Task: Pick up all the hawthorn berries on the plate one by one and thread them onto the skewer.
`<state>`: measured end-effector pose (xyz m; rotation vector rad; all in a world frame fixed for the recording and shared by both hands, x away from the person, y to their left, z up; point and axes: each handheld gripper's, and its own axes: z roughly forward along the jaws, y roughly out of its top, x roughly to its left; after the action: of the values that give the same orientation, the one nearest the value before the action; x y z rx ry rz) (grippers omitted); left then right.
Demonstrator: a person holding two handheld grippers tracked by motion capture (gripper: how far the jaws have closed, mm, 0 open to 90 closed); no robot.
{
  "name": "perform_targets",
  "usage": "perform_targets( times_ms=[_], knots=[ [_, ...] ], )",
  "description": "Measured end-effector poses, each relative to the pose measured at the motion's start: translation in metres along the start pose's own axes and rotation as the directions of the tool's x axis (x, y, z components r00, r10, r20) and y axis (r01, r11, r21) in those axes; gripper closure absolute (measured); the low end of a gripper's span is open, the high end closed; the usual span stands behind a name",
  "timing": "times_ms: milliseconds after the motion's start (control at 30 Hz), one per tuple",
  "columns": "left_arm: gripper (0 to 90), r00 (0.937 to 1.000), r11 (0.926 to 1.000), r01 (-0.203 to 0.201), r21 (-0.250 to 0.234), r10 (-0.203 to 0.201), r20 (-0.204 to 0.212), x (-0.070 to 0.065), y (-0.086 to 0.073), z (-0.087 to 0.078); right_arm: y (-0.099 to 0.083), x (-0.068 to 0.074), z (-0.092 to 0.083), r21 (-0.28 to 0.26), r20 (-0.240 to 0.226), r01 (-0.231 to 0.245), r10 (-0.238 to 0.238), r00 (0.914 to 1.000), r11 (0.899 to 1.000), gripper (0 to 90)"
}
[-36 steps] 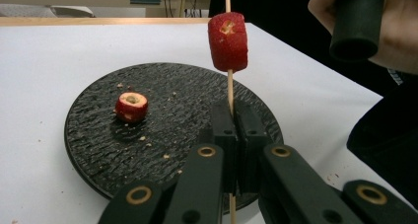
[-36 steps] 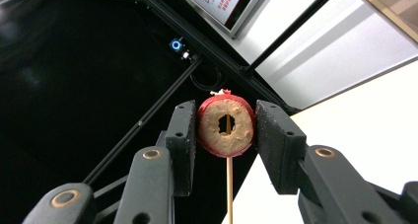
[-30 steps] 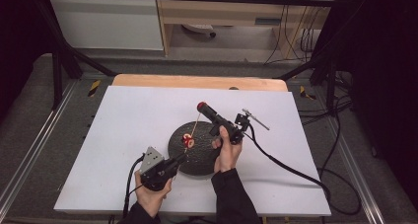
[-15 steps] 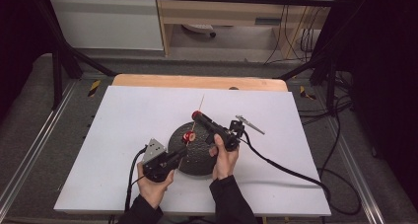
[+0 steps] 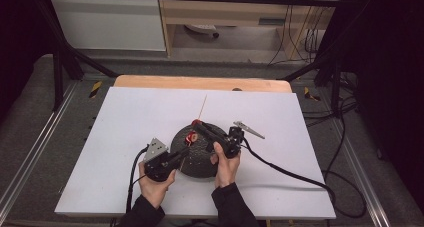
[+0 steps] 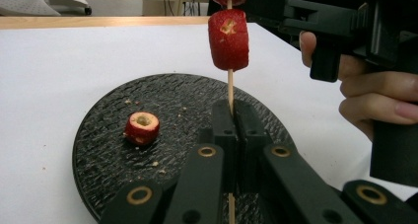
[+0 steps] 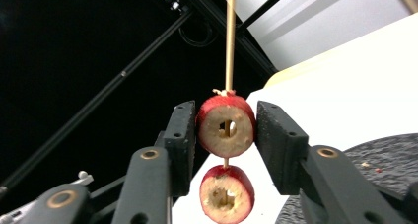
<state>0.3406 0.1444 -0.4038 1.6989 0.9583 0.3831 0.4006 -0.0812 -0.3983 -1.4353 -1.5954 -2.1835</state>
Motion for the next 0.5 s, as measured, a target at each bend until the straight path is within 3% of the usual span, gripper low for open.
perform_targets(
  times_ms=[167,300,400,500],
  knots=[
    [88.5,0.9994,0.9992,-0.034,0.02,0.034,0.002,0.007,-0.005,-0.007,0.007,0.003,-0.006,0.03,0.036,0.094,-0.095,0.9948,0.995,45.4],
    [88.4,0.9986,0.9977,-0.052,0.043,0.052,-0.004,0.015,-0.009,-0.013,0.013,0.002,-0.012,0.106,0.06,0.147,-0.154,0.9862,0.983,32.6],
    [88.4,0.9982,0.9959,-0.06,0.068,0.06,-0.005,0.022,-0.012,-0.019,0.013,-0.002,-0.014,0.182,0.07,0.19,-0.205,0.9762,0.965,24.2],
    [88.3,0.9977,0.9935,-0.066,0.092,0.068,-0.009,0.029,-0.017,-0.025,0.012,-0.006,-0.014,0.264,0.078,0.23,-0.258,0.9631,0.937,17.9]
  ],
)
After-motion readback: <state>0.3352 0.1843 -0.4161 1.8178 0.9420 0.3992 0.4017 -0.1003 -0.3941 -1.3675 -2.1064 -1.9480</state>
